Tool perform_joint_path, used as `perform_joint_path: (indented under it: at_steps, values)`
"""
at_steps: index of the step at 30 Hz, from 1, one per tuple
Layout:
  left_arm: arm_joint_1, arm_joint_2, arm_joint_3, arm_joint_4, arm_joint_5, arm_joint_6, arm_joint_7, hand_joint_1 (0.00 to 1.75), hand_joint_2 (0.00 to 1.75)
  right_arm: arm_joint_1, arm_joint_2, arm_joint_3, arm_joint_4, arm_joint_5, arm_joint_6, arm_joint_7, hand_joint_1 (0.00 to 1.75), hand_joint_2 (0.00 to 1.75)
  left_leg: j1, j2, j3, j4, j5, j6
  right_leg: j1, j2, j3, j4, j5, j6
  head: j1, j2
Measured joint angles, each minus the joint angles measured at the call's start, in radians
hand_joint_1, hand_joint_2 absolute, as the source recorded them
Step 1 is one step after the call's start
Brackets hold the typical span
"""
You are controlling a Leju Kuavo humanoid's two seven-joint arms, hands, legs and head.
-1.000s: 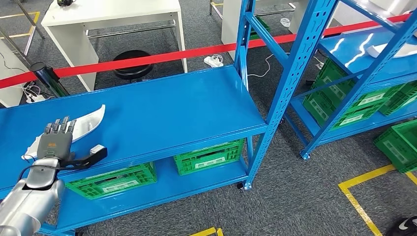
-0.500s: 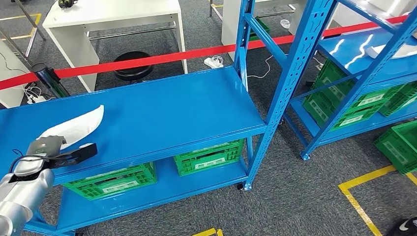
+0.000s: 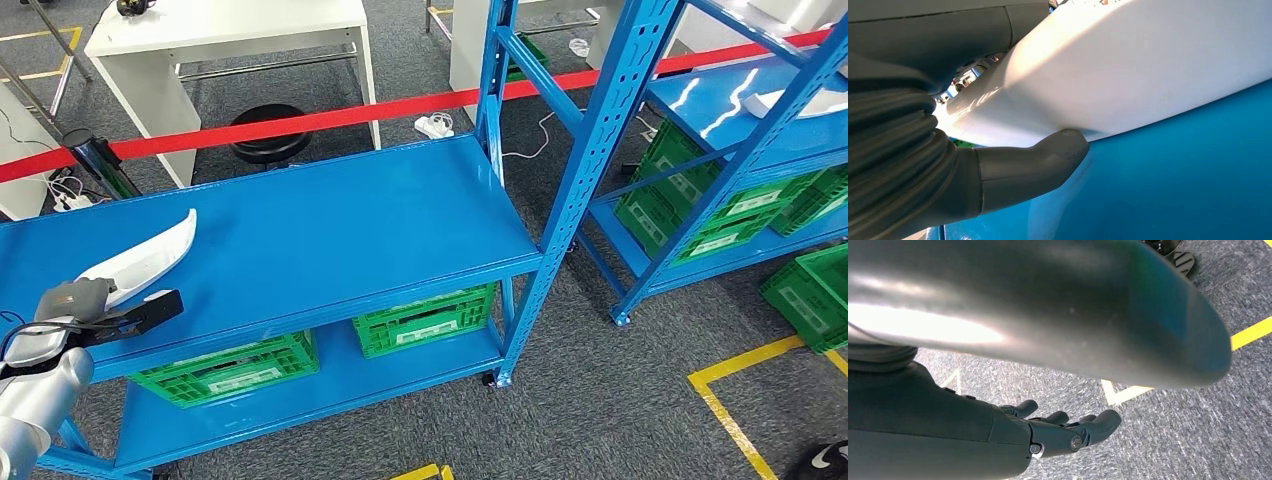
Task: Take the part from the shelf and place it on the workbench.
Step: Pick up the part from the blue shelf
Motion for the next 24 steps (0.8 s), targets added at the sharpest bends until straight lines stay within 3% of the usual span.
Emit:
perform_joint_path:
  at_steps: [9,15,18,20,22,24]
  values:
    - [0.002,0.001,0.005,0.0,0.001,0.002,-0.005,1.75,1.75,0.0,0.0,0.0,0.0,0.0,0.0,-0.001,0.0,0.0,0.0,0.0,0.0,0.0,0.0,0.0,0.0,0.0,0.0,0.0,0.0,0.0,0.0,0.0]
    - [0.029,-0.002,0.018,-0.003,0.027,0.144,-0.1,1.75,1.75,0.0,0.0,0.0,0.0,0.0,0.0,-0.011,0.0,0.0,0.0,0.0,0.0,0.0,0.0,0.0,0.0,0.0,-0.001,0.0,0.0,0.0,0.0,0.0]
    - [0.046,-0.021,0.052,-0.009,0.139,0.203,-0.202,1.75,1.75,0.0,0.0,0.0,0.0,0.0,0.0,-0.012,0.0,0.0,0.0,0.0,-0.002,0.0,0.0,0.0,-0.001,0.0,-0.003,0.0,0.0,0.0,0.0,0.0]
    - [0.048,-0.043,0.099,-0.023,0.258,0.195,-0.307,1.75,1.75,0.0,0.0,-0.001,0.0,0.001,-0.001,-0.013,0.0,0.0,0.0,0.0,-0.003,0.0,0.001,0.001,-0.001,0.0,-0.004,0.0,0.0,0.0,0.0,0.0]
    - [0.049,-0.072,0.151,-0.056,0.404,0.141,-0.428,1.75,1.75,0.0,0.0,-0.003,0.0,0.004,-0.002,-0.016,0.0,0.0,0.0,0.0,-0.004,0.001,0.001,0.001,-0.002,0.0,-0.004,0.0,0.001,0.001,0.0,0.0]
    - [0.051,-0.105,0.201,-0.12,0.593,0.023,-0.533,1.75,1.75,0.0,-0.001,-0.008,0.0,0.009,-0.003,-0.02,0.0,0.0,0.0,0.0,-0.004,0.001,0.001,0.001,-0.002,0.0,-0.005,0.0,0.001,0.002,0.0,0.0]
